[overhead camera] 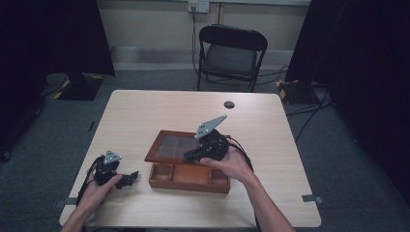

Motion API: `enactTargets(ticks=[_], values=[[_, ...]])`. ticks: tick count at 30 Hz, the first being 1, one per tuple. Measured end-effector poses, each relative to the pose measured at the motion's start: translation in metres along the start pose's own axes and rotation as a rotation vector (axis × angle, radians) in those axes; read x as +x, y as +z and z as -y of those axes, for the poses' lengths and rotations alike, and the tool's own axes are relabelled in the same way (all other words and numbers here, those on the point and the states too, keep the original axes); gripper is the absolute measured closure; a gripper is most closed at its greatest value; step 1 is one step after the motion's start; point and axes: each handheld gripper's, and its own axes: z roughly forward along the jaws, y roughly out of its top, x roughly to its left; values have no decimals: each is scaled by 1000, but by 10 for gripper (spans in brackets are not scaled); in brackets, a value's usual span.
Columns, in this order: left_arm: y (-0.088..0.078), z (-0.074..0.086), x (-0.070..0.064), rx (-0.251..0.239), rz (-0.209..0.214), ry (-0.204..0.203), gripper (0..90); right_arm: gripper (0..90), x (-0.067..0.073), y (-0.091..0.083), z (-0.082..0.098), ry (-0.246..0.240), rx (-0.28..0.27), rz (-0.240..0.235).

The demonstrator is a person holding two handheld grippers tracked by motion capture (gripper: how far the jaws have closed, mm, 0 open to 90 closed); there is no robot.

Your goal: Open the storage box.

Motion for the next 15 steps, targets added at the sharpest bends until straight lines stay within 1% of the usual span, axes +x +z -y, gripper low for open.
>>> enactTargets(ticks=[4, 6, 7, 15], values=[[0, 0, 0, 0, 0, 0, 0, 836, -1, -2, -3, -9, 3, 2], [0, 0, 0, 0, 0, 0, 0, 837, -2, -3, -5, -4, 7, 5], [0, 0, 0, 0, 0, 0, 0, 837, -2, -3, -6, -9, 5, 6], [0, 0, 0, 0, 2, -1, 0, 838, -5, -7, -11, -9, 9, 6]])
